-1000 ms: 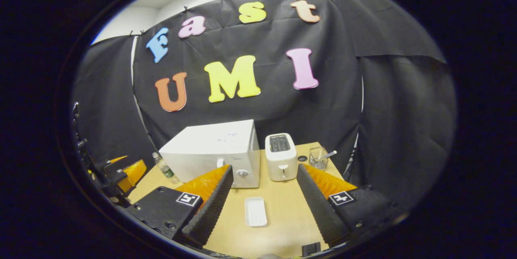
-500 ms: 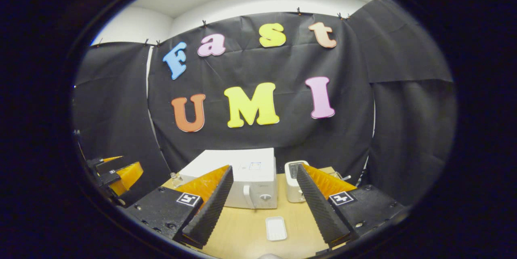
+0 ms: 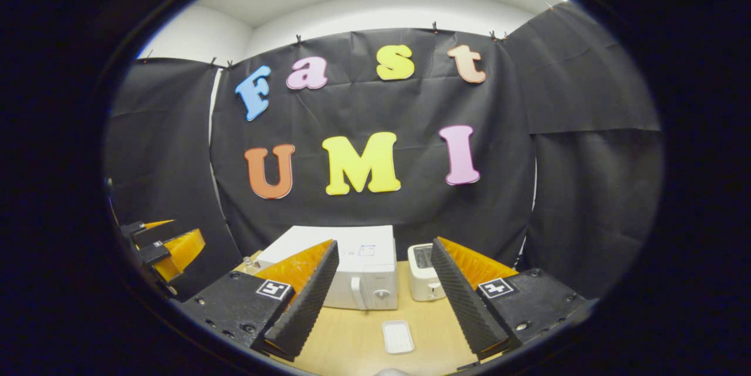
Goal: Open the microwave oven with the left hand, put the food in, and close the microwave oven.
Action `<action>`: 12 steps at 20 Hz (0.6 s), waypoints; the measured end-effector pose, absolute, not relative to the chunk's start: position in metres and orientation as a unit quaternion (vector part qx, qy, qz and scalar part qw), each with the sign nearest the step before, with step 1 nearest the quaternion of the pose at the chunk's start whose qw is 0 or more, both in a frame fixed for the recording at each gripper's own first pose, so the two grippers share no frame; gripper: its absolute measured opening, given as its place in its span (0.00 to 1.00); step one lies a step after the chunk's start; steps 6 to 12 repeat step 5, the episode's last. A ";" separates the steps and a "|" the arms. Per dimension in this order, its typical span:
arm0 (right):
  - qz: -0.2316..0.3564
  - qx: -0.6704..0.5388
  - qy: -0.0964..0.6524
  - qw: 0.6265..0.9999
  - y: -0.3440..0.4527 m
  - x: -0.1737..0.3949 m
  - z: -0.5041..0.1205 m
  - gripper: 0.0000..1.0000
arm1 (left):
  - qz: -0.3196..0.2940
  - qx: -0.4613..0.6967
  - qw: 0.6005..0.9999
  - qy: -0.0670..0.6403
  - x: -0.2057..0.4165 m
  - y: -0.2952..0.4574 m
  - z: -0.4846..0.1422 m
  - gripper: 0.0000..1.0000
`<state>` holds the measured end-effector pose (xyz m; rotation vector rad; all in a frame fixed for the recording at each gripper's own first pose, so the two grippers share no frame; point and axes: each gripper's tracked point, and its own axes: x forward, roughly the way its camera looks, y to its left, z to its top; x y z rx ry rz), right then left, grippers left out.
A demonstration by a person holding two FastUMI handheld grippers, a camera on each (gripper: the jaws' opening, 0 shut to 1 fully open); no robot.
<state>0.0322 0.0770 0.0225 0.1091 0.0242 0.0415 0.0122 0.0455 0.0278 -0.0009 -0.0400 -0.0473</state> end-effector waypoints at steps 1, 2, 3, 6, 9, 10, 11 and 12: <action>0.020 0.056 0.013 0.998 0.077 0.032 0.023 0.91 | -0.026 -0.004 0.999 -0.021 0.014 0.045 0.029 0.96; 0.021 0.056 0.011 0.998 0.078 0.033 0.024 1.00 | -0.025 -0.007 0.999 -0.021 0.014 0.046 0.030 0.96; 0.020 0.054 0.011 0.998 0.078 0.033 0.025 0.90 | -0.024 -0.009 0.999 -0.022 0.015 0.050 0.030 0.96; 0.020 0.052 0.011 0.998 0.078 0.034 0.026 1.00 | -0.018 -0.010 1.000 -0.022 0.017 0.053 0.032 0.96; 0.020 0.052 0.011 0.998 0.078 0.034 0.026 1.00 | -0.018 -0.010 1.000 -0.022 0.017 0.053 0.032 0.96; 0.020 0.052 0.011 0.998 0.078 0.034 0.026 1.00 | -0.018 -0.010 1.000 -0.022 0.017 0.053 0.032 0.96; 0.020 0.052 0.011 0.998 0.078 0.034 0.026 1.00 | -0.018 -0.010 1.000 -0.022 0.017 0.053 0.032 0.96; 0.020 0.052 0.011 0.998 0.078 0.034 0.026 1.00 | -0.018 -0.010 1.000 -0.022 0.017 0.053 0.032 0.96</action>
